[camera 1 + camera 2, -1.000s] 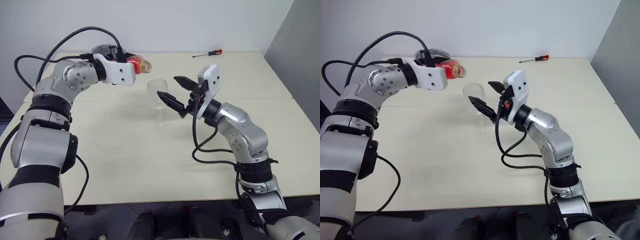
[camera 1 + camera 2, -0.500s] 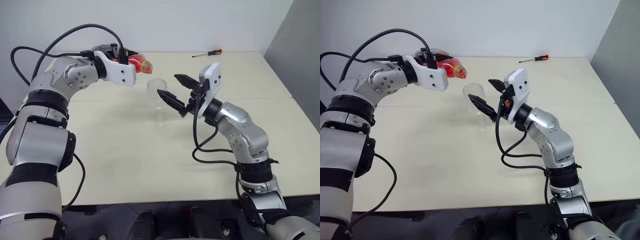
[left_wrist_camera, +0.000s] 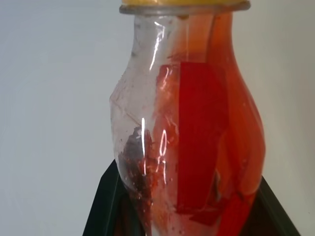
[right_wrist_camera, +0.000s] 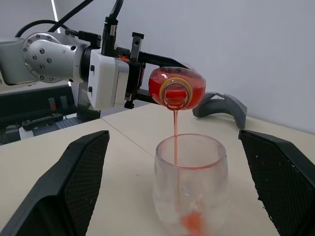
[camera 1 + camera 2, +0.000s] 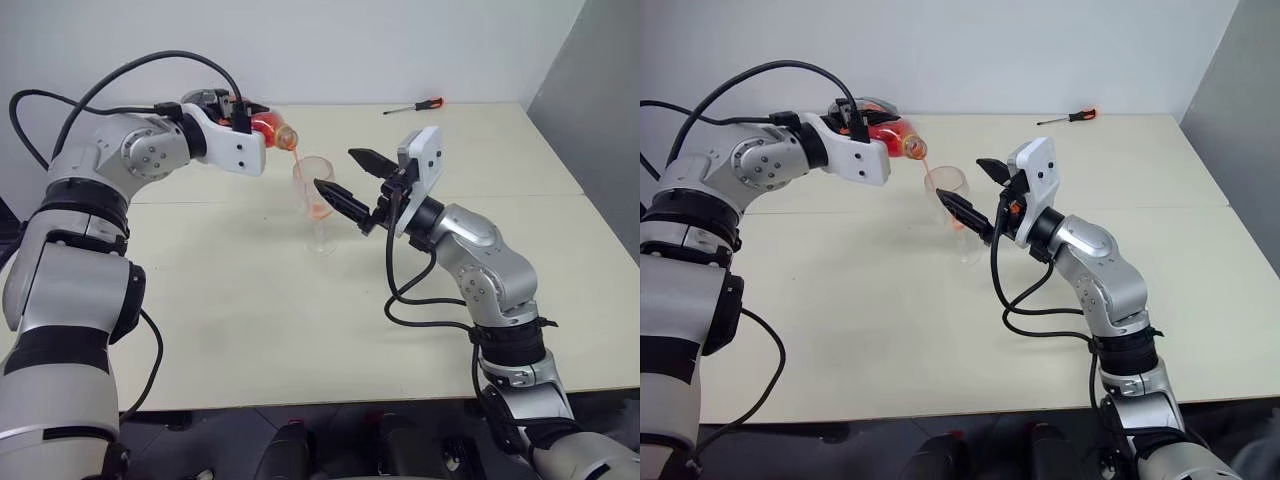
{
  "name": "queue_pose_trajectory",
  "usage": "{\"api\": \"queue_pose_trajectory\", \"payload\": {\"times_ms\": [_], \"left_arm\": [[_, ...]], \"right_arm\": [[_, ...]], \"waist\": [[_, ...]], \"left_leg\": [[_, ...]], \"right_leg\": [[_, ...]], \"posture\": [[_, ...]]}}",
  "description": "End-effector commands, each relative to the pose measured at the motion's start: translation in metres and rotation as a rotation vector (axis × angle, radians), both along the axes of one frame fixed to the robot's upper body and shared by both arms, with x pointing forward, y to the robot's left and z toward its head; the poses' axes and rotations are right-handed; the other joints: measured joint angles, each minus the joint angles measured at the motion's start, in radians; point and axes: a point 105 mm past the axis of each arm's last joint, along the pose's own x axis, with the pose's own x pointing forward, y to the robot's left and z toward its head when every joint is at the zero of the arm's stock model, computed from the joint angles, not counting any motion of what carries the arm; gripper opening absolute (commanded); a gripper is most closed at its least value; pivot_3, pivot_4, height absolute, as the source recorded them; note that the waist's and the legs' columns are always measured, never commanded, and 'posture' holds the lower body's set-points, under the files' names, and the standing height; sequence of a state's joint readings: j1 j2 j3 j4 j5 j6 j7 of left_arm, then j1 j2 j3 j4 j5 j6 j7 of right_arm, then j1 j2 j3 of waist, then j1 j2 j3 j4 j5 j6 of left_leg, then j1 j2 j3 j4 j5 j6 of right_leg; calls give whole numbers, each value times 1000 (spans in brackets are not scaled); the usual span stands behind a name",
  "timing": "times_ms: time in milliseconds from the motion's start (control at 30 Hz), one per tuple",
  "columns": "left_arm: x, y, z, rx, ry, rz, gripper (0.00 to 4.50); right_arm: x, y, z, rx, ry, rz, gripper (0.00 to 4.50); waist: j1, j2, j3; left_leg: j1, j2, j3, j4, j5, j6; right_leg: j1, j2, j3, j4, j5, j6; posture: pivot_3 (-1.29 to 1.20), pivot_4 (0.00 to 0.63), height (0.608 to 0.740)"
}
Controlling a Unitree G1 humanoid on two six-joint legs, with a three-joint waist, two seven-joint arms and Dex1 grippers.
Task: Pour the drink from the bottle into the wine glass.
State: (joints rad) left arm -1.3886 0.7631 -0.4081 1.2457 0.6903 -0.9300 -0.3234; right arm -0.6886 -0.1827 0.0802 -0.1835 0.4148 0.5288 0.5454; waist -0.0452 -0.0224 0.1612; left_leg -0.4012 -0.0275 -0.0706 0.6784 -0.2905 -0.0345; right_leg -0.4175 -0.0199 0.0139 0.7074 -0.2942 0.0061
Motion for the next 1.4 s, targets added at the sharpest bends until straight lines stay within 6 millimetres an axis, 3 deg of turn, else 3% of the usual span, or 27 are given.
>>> {"api": "queue_pose_trajectory", "payload": {"times_ms": [33,1400], "left_arm": [[-5,2,34,-11,-103,-7,1276],[0,10,43,65,-159,63,1276]], "right_arm": [[-10,2,18,19,-85,18,4500],[-5,1,19,16,-88,17,4500]], "waist": [[0,0,0],[-3,0,0]], "left_leg": [[-1,0,0,0,0,0],[-1,0,2,0,0,0]], "right_leg": [[-1,0,0,1,0,0],[-3,-1,1,4,0,0]], "posture": [[0,150,740],[0,150,740]]}}
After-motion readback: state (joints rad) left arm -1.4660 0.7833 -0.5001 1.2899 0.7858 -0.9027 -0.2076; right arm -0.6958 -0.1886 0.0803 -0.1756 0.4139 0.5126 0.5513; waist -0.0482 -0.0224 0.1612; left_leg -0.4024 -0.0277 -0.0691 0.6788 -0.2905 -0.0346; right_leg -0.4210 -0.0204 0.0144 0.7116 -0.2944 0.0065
